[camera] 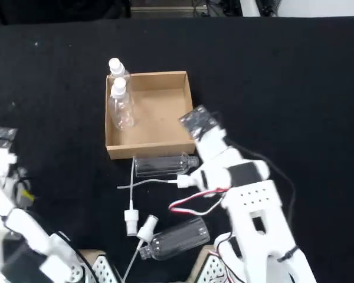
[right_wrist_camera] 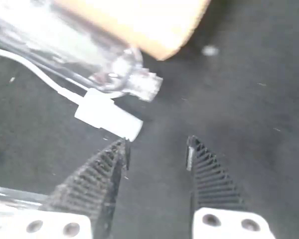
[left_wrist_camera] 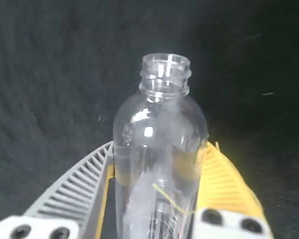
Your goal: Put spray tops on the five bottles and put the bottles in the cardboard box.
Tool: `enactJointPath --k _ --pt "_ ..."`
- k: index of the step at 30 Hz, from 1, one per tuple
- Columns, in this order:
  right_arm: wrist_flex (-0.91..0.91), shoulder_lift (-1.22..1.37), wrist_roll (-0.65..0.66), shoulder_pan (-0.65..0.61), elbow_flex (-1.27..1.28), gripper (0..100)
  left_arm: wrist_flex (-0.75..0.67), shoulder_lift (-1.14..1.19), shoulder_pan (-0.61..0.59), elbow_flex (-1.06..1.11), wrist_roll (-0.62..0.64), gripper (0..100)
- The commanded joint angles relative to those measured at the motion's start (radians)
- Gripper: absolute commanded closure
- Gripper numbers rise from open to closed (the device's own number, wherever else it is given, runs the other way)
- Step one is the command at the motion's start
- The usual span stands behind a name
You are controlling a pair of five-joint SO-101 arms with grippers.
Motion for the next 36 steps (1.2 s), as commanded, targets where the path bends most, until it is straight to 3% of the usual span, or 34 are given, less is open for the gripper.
enactJointPath --k 1,8,13,19,26,36 --pt "-0.094 -0.035 -0.015 -0.055 0.044 82.1 -0.014 0.137 -0.073 -0.108 -0.002 72" --pt "-0.181 -0.038 -0.015 -0.060 0.128 82.1 0.169 0.390 -0.091 -0.398 -0.141 72" --pt "-0.181 -0.038 -0.015 -0.060 0.133 82.1 0.255 0.443 -0.070 -0.549 -0.150 72" --pt "-0.181 -0.038 -0.015 -0.060 0.133 82.1 0.247 0.457 -0.039 -0.536 -0.153 72" --pt "-0.181 -0.038 -0.015 -0.060 0.133 82.1 0.133 0.446 -0.047 -0.432 -0.161 72" --pt "-0.181 -0.039 -0.015 -0.060 0.133 82.1 0.130 0.445 -0.048 -0.406 -0.152 72"
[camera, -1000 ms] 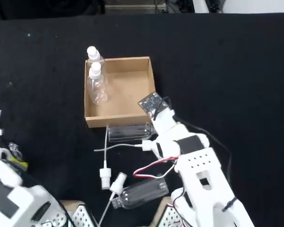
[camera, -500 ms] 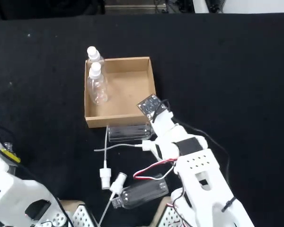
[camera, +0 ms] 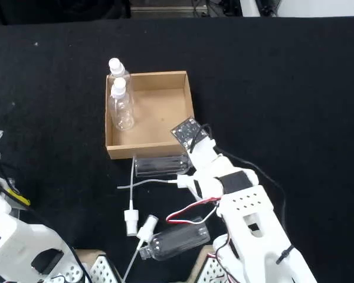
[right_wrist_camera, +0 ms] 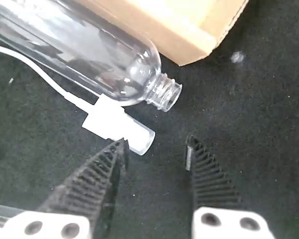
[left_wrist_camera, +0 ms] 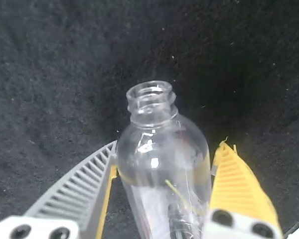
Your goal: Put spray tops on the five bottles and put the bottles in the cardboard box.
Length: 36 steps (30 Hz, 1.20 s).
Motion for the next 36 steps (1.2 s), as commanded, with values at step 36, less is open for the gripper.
enactJointPath --k 36 --pt "0.143 -0.031 0.359 -0.071 -0.096 72.4 -0.167 -0.563 0.512 0.176 1.022 95"
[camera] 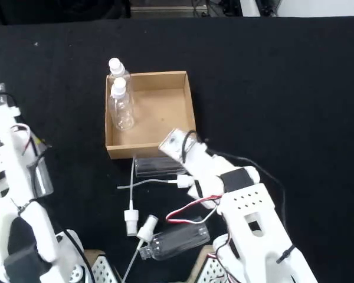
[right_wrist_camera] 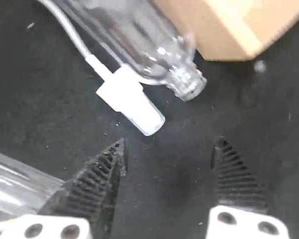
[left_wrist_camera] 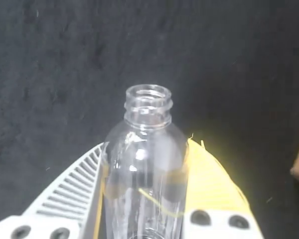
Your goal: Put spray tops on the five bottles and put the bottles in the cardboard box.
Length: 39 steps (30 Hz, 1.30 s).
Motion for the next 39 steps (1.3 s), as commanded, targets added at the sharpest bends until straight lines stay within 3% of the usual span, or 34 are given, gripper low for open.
enactJointPath --k 1,9,22,33,39 --pt "-0.008 -0.030 0.043 -0.074 -0.030 72.4 -0.081 -0.051 0.062 -0.012 0.106 95" --pt "-0.140 -0.030 0.054 -0.132 0.093 72.9 -0.155 -0.061 0.062 0.045 0.270 95" --pt "-0.170 -0.016 0.080 -0.129 0.107 74.9 -0.267 -0.061 0.062 0.197 0.281 95" --pt "-0.173 0.306 0.072 -0.127 -0.044 75.6 -0.265 -0.063 0.038 0.211 0.282 95" --pt "-0.161 0.300 0.018 -0.127 -0.061 94.5 -0.269 -0.063 0.012 0.232 0.410 95"
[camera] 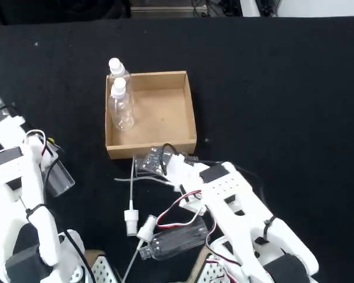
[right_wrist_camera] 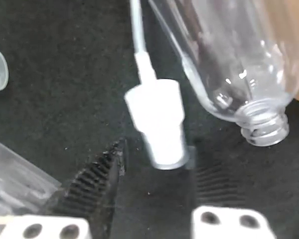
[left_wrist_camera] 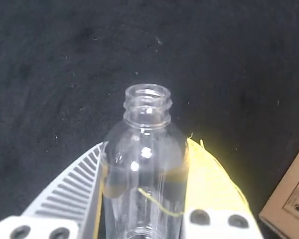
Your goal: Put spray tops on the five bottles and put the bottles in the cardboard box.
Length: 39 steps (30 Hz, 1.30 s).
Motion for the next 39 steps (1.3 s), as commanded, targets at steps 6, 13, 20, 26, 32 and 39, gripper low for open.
enactJointPath --k 6,13,20,26,32,39 --pt "0.235 -0.133 -0.094 -0.002 -0.151 98.8 -0.017 -0.044 -0.064 -0.008 0.063 95" --pt "0.611 -0.328 0.138 0.233 -0.355 98.7 -0.017 -0.044 -0.064 -0.007 0.060 95" --pt "0.764 -0.348 0.502 0.618 -0.484 98.7 -0.017 -0.044 -0.065 -0.007 0.060 95" --pt "0.621 -0.348 0.522 0.968 -0.529 98.7 -0.017 -0.044 -0.070 -0.007 0.058 95" --pt "0.393 -0.257 0.265 1.189 -0.414 98.7 -0.017 -0.044 -0.070 -0.005 0.058 95" --pt "0.164 0.004 -0.374 1.194 -0.369 98.8 -0.017 -0.043 -0.070 -0.005 0.058 95"
